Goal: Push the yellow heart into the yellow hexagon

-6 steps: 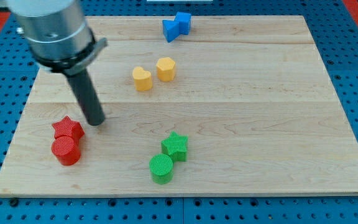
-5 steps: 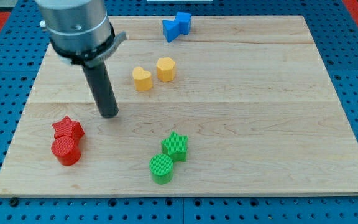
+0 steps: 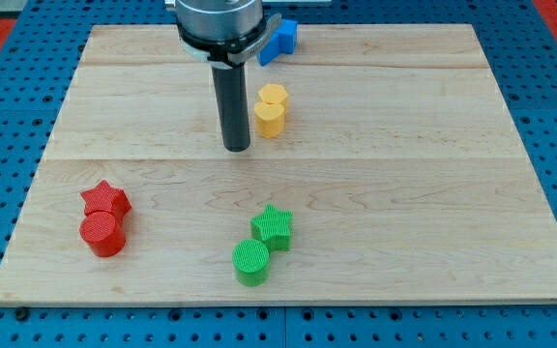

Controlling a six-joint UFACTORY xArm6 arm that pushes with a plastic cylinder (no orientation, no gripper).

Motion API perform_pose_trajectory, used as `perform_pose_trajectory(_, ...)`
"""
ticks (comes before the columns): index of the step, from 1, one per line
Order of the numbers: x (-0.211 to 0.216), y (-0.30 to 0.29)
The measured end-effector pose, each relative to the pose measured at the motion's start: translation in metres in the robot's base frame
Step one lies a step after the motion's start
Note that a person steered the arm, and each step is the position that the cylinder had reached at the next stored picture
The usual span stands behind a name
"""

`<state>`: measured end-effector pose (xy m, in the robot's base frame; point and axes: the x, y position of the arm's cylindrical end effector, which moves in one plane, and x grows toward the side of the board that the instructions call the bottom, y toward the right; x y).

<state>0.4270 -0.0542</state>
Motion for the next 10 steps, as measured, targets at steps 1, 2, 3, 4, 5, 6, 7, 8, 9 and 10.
perform_pose_trajectory(1,0.001,0.009)
perform_pose_trajectory(2,0.002,0.027)
perform_pose_trajectory(3,0.023,0.012)
perform_pose_trajectory(4,-0.006,-0.053)
perform_pose_trajectory(5,-0.012,-0.055)
perform_pose_trajectory(6,-0.013,-0.055)
perform_pose_trajectory(7,-0.013,-0.055)
perform_pose_trajectory(8,-0.013,-0.051)
perform_pose_trajectory(9,-0.013,-0.037)
perform_pose_trajectory(10,-0.013,-0.037)
